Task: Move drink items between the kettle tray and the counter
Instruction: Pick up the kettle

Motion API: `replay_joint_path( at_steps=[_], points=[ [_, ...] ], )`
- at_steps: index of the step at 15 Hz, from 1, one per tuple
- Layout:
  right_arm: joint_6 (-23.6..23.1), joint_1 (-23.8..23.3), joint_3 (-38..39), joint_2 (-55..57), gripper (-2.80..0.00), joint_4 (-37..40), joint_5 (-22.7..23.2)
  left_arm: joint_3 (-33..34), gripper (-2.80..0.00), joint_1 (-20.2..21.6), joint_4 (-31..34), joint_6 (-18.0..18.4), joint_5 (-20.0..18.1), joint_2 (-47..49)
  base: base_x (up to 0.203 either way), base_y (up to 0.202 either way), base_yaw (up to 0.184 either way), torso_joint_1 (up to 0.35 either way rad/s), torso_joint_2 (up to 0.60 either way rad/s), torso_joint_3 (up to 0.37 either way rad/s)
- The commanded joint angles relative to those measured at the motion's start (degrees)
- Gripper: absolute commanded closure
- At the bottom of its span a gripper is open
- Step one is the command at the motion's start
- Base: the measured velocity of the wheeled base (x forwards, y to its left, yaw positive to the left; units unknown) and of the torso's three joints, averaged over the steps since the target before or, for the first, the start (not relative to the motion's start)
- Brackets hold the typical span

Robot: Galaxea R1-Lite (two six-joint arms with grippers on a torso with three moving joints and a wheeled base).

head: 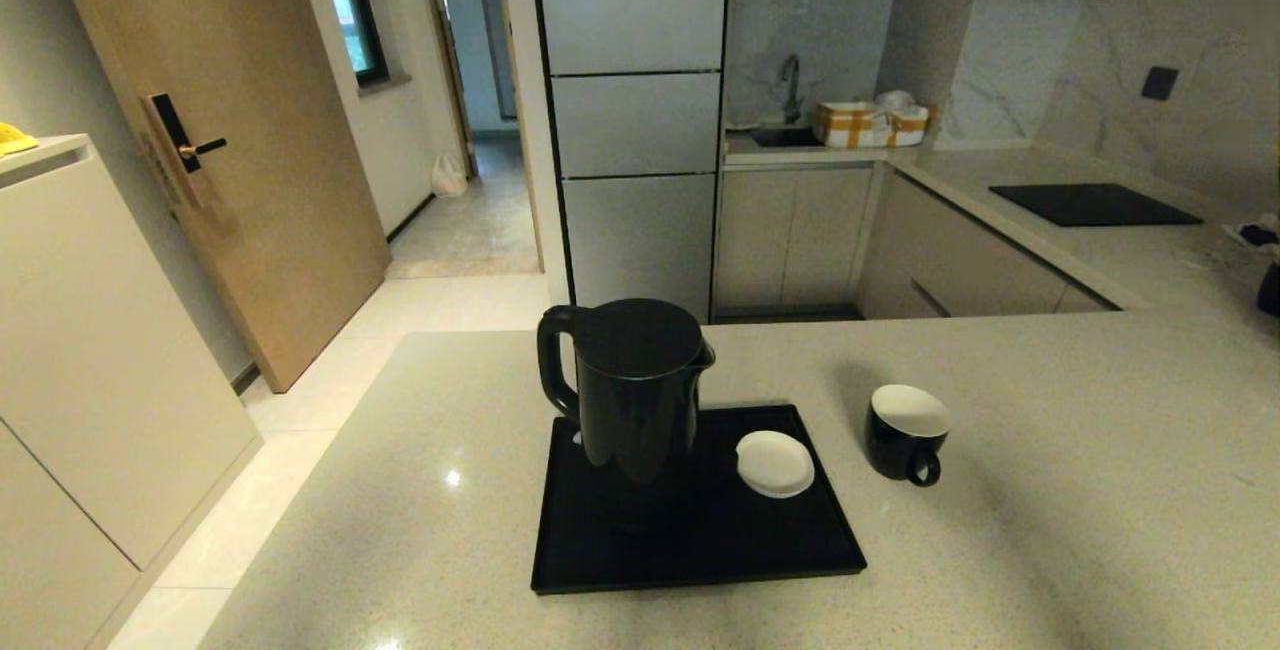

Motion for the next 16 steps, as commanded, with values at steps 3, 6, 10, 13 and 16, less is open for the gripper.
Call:
replay_joint_path(
  at_steps=[3, 6, 10, 13, 16],
  points=[
    [0.4, 0.0, 0.5, 0.0, 0.00, -0.5, 0.0, 0.0, -2.80, 0.0, 0.0, 0.0, 0.0, 0.0, 0.000, 0.000, 0.000, 0.000, 0.00, 0.000],
    [0.3, 0.0, 0.5, 0.0, 0.00, -0.6, 0.0, 0.0, -2.80, 0.0, 0.0, 0.1, 0.0, 0.0, 0.000, 0.000, 0.000, 0.000, 0.00, 0.000],
    [0.3, 0.0, 0.5, 0.0, 0.00, -0.6, 0.0, -0.1, -2.80, 0.0, 0.4, 1.0, -0.3, 0.1, 0.000, 0.000, 0.000, 0.000, 0.00, 0.000],
    [0.4, 0.0, 0.5, 0.0, 0.00, -0.6, 0.0, 0.0, -2.80, 0.0, 0.3, 2.5, -0.1, 0.0, 0.000, 0.000, 0.000, 0.000, 0.00, 0.000],
    [0.4, 0.0, 0.5, 0.0, 0.00, -0.6, 0.0, -2.2, -2.80, 0.0, 0.3, 3.4, -0.5, 0.1, 0.000, 0.000, 0.000, 0.000, 0.00, 0.000]
  ],
)
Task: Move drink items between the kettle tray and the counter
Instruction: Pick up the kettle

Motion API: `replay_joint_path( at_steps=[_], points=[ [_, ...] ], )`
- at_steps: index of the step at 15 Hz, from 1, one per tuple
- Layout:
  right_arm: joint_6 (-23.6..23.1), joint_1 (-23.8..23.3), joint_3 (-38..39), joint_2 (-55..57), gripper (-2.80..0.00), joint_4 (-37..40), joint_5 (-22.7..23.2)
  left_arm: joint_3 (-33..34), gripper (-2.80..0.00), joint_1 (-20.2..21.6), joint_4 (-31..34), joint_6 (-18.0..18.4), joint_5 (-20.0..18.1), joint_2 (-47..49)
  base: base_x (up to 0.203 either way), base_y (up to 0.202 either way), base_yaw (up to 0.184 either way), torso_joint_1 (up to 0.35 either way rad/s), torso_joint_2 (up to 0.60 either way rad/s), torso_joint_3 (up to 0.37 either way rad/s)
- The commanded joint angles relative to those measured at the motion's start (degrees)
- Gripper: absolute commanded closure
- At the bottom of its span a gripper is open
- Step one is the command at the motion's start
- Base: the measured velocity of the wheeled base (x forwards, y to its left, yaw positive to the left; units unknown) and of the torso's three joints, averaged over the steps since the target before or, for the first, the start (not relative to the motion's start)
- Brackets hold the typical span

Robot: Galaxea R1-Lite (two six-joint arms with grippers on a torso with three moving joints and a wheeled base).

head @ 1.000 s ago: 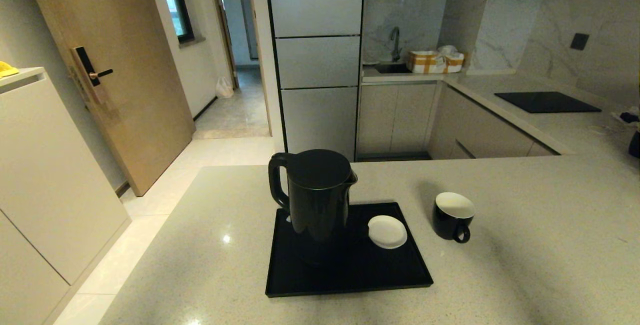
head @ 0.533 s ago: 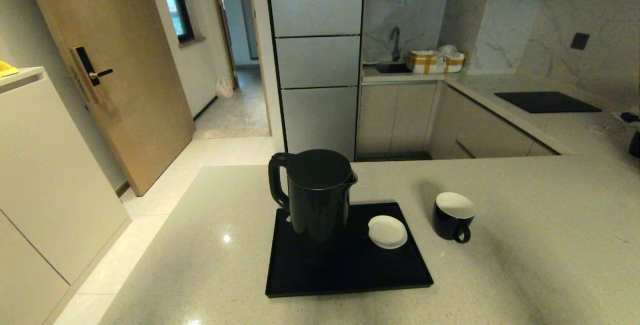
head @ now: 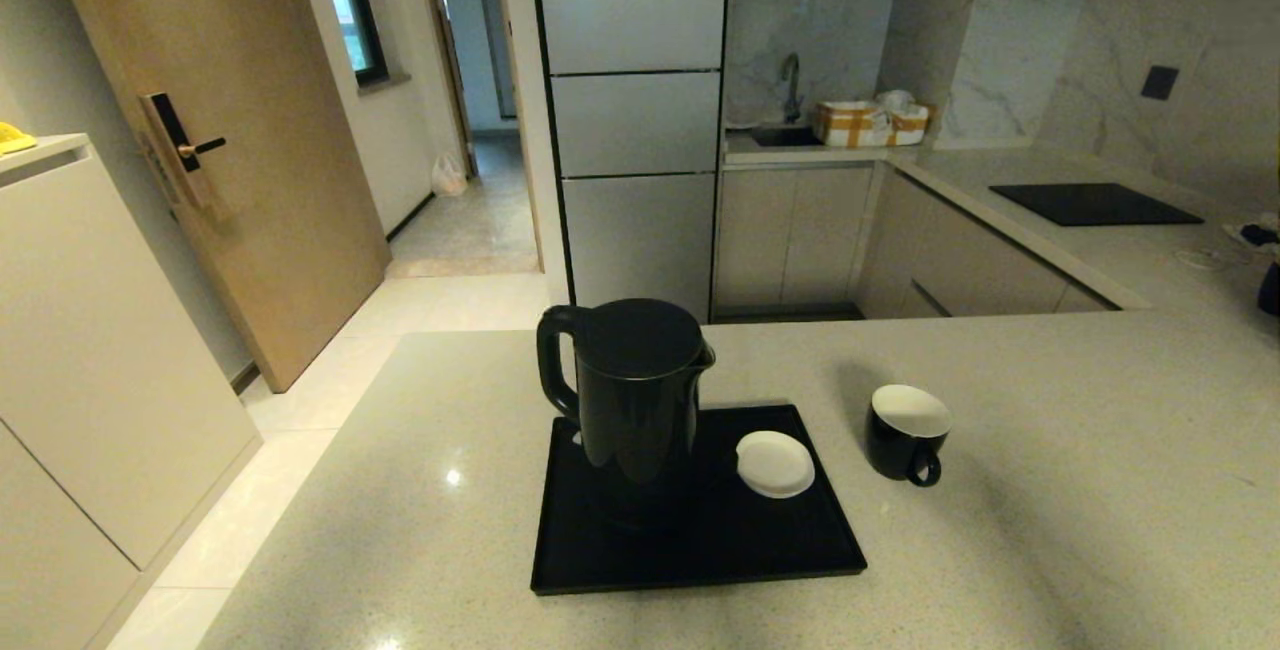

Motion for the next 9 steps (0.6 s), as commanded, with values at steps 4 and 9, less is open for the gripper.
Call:
replay_joint_path(
  at_steps=[4, 9],
  points=[
    [0.0, 0.0, 0.0, 0.0, 0.00, 0.0, 0.0, -23.6, -2.80, 0.0, 7.8, 0.1, -0.5, 14.1, 0.000, 0.000, 0.000, 0.000, 0.00, 0.000],
    [0.0, 0.0, 0.0, 0.0, 0.00, 0.0, 0.0, -33.3, -2.80, -0.4, 17.6, -0.2, -3.7, 35.5, 0.000, 0.000, 0.000, 0.000, 0.00, 0.000]
  ],
)
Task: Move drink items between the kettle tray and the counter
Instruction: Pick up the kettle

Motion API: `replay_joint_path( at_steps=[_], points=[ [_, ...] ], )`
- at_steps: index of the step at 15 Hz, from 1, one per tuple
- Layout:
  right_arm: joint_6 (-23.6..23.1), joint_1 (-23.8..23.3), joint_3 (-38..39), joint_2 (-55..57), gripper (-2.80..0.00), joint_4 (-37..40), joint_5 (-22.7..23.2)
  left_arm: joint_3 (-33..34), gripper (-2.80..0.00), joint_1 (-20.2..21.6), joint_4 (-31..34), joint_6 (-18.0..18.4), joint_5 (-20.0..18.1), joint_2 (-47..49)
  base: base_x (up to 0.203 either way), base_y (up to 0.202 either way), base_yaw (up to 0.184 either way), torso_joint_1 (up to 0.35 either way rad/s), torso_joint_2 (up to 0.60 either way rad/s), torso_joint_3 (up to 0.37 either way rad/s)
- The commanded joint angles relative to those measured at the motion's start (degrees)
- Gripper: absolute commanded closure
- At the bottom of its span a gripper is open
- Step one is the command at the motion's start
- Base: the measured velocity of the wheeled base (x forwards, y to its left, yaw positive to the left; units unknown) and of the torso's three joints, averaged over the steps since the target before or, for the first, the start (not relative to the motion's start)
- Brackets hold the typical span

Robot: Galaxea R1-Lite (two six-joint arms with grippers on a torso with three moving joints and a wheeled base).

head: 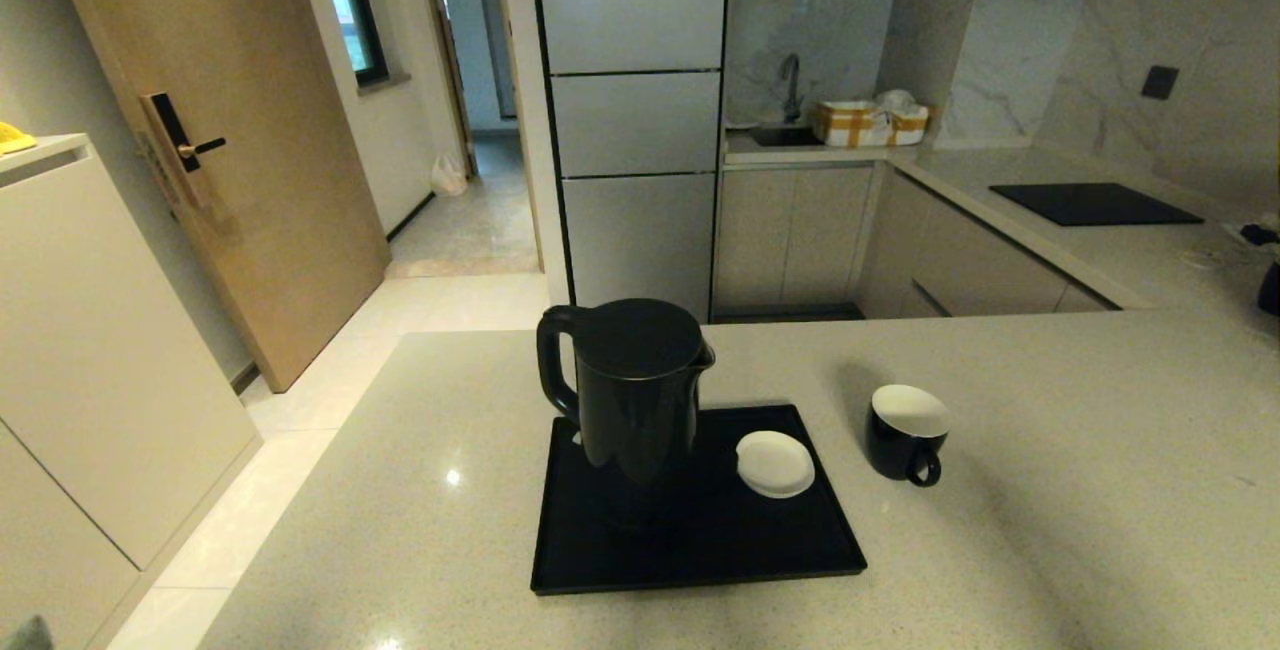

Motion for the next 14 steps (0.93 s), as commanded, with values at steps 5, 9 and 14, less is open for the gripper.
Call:
replay_joint_path(
  at_steps=[5, 9, 14],
  points=[
    [0.0, 0.0, 0.0, 0.0, 0.00, 0.0, 0.0, 9.1, -2.80, -0.6, -21.6, 0.0, -13.3, 28.6, 0.000, 0.000, 0.000, 0.000, 0.00, 0.000],
    [0.0, 0.0, 0.0, 0.0, 0.00, 0.0, 0.0, 14.8, -2.80, -1.2, -42.8, -0.1, -15.4, 47.2, 0.000, 0.000, 0.000, 0.000, 0.00, 0.000],
    [0.0, -0.1, 0.0, 0.0, 0.00, 0.0, 0.0, 18.5, -2.80, -3.9, -63.9, -0.2, -16.6, 65.0, 0.000, 0.000, 0.000, 0.000, 0.00, 0.000]
  ],
)
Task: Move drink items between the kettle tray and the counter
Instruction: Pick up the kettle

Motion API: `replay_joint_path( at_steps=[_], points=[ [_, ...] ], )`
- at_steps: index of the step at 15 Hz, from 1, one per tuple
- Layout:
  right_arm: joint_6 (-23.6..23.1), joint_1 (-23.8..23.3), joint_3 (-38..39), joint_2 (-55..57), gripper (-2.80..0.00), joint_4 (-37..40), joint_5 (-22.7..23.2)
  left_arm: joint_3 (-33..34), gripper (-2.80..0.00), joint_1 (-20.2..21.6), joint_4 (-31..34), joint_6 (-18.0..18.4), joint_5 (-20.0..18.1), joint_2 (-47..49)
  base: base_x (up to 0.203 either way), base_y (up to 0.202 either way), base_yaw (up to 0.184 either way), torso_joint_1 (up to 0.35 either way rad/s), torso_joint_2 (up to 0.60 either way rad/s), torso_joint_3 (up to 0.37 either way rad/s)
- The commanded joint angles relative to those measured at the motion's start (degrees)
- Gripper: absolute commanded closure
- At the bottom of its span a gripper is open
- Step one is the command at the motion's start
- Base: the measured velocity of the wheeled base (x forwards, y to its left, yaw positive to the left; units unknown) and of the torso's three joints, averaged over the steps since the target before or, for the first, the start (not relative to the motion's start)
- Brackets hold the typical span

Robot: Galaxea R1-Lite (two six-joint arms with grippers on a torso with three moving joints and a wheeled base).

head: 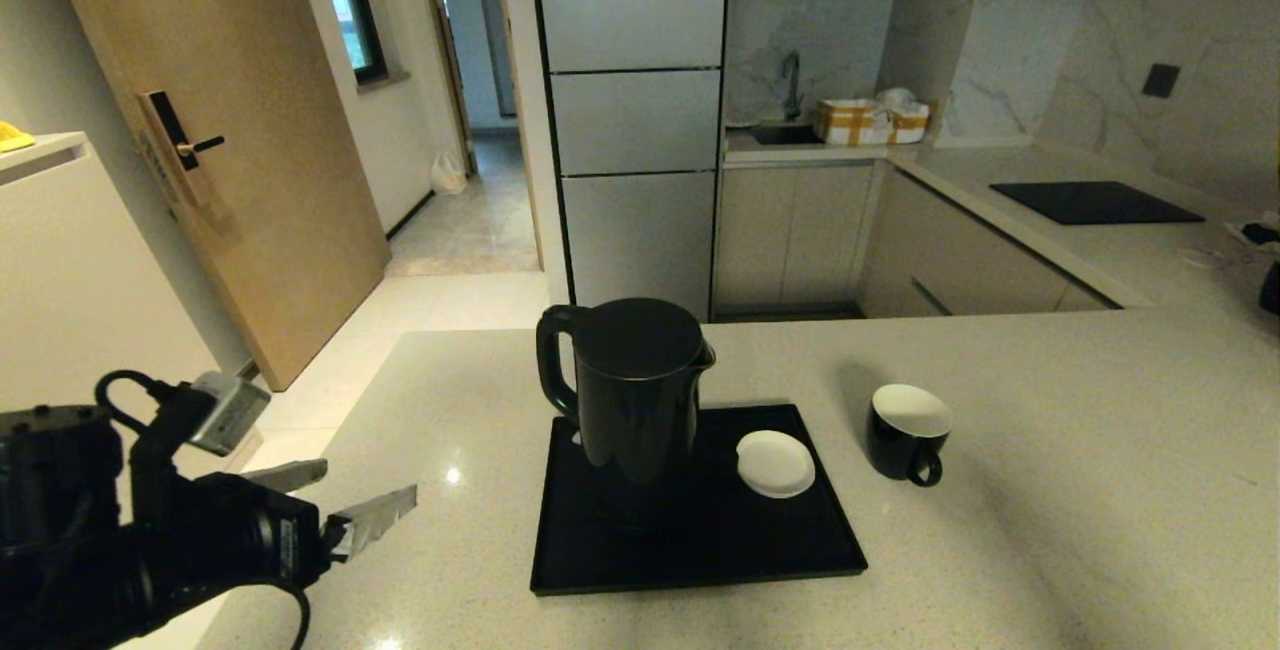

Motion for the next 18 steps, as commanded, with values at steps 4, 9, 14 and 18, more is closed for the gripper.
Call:
replay_joint_path(
  at_steps=[4, 9, 14, 18],
  points=[
    [0.0, 0.0, 0.0, 0.0, 0.00, 0.0, 0.0, 6.4, -2.80, -1.8, -23.8, 0.1, -0.2, 20.5, 0.000, 0.000, 0.000, 0.000, 0.00, 0.000],
    [0.0, 0.0, 0.0, 0.0, 0.00, 0.0, 0.0, 5.8, -2.80, -2.3, -32.0, 0.0, -0.7, 26.3, 0.000, 0.000, 0.000, 0.000, 0.00, 0.000],
    [0.0, 0.0, 0.0, 0.0, 0.00, 0.0, 0.0, 3.7, -2.80, -3.0, -44.1, 0.6, -0.3, 35.3, 0.000, 0.000, 0.000, 0.000, 0.00, 0.000],
    [0.0, 0.0, 0.0, 0.0, 0.00, 0.0, 0.0, 2.0, -2.80, -4.7, -48.2, 3.5, -0.1, 39.8, 0.000, 0.000, 0.000, 0.000, 0.00, 0.000]
  ],
)
